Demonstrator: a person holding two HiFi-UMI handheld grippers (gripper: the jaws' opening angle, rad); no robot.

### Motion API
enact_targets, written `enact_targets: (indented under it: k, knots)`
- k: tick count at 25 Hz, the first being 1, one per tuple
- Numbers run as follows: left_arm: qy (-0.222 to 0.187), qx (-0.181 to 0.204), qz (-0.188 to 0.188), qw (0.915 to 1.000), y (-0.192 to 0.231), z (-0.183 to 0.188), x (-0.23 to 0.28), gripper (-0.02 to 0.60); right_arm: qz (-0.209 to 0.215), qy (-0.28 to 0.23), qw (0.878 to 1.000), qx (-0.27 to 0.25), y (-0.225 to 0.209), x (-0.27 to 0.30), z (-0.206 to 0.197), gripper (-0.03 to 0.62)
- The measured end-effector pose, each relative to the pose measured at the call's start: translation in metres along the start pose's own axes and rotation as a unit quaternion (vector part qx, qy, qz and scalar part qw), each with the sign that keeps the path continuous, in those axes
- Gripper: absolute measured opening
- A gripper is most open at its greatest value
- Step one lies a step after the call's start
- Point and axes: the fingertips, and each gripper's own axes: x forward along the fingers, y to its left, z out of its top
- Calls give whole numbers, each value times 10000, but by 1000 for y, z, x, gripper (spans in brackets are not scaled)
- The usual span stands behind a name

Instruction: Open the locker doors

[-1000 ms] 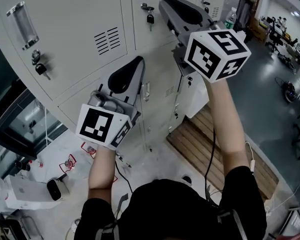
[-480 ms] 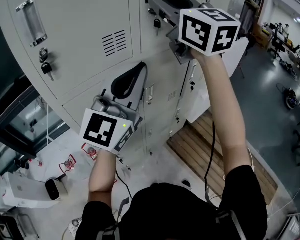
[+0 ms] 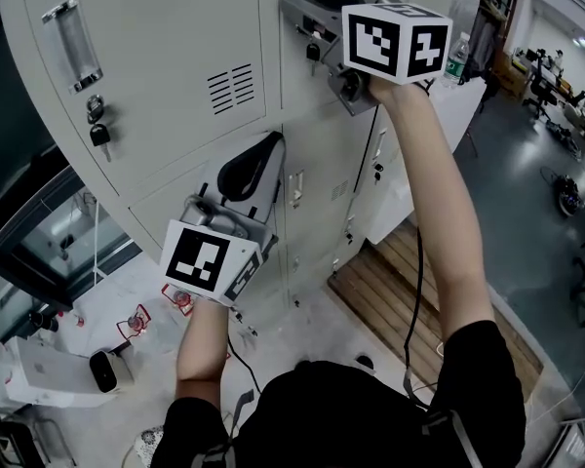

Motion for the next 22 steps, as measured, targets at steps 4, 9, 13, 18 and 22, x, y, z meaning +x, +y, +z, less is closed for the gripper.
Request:
enact_targets:
  k: [4,9,13,18,22]
  knots:
    - [29,-4,44,10000,2,-3,-3,15,23,37,10000,62,2,4,-2,178]
    - [70,-26,87,9999,5,-5,-7,15,37,42,9999,134,4,7,0,178]
    - [57,-6,97,9999,3,-1,-9,15,63,56,9998,166,6,7,1,178]
    - [76,20,96,9999,0,0,-12,15,38,33,9998,176,7,3,2,178]
    - [73,27,100,9999,-1,2,-12,15,26,-19,9998,209,8,-3,4,178]
